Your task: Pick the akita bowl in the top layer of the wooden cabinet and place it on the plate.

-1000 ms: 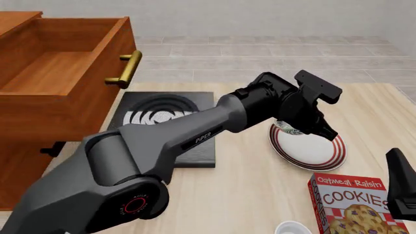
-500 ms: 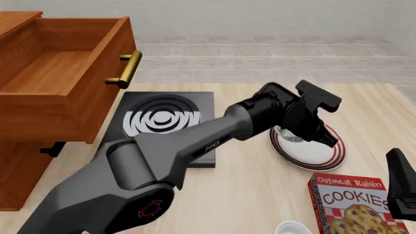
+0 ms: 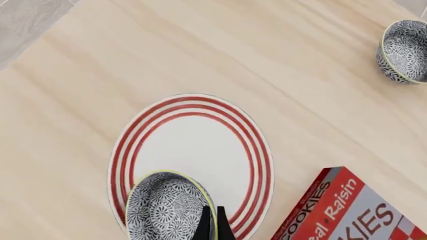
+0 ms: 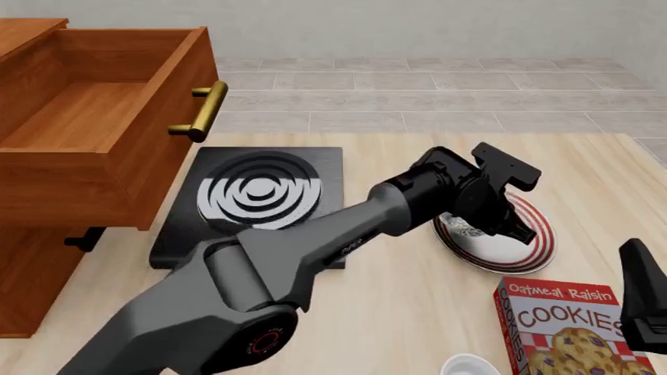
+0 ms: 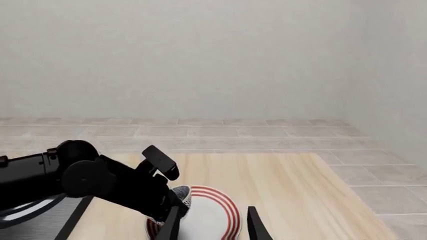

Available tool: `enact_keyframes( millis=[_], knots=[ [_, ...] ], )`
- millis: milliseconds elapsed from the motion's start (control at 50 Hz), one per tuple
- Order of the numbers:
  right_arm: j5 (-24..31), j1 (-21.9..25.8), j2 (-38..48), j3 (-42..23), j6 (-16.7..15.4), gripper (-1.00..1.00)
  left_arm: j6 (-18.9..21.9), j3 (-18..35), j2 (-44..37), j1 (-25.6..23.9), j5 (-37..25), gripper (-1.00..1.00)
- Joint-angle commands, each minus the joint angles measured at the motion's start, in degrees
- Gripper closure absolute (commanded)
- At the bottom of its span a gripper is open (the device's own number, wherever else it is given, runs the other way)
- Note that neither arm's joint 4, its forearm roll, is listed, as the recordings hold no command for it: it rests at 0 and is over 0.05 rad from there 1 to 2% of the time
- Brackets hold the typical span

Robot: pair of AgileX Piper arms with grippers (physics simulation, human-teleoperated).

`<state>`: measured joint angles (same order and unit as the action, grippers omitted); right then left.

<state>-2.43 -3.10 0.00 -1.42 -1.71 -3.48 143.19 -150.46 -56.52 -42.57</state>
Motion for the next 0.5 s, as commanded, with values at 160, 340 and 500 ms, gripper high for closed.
enact_keyframes(
  millis=[160, 340, 500],
  knots=[
    [-0.1, -0.2, 0.0, 0.3, 0.5, -1.00, -1.1, 6.0, -3.0, -0.4, -2.3, 1.00],
    [-0.1, -0.2, 0.0, 0.3, 0.4, -1.00, -1.5, 8.0, -3.6, -0.8, -3.3, 1.00],
    [-0.2, -0.2, 0.0, 0.2, 0.4, -1.00, -1.5, 7.6, -3.9, -0.8, -3.0, 1.00]
  ],
)
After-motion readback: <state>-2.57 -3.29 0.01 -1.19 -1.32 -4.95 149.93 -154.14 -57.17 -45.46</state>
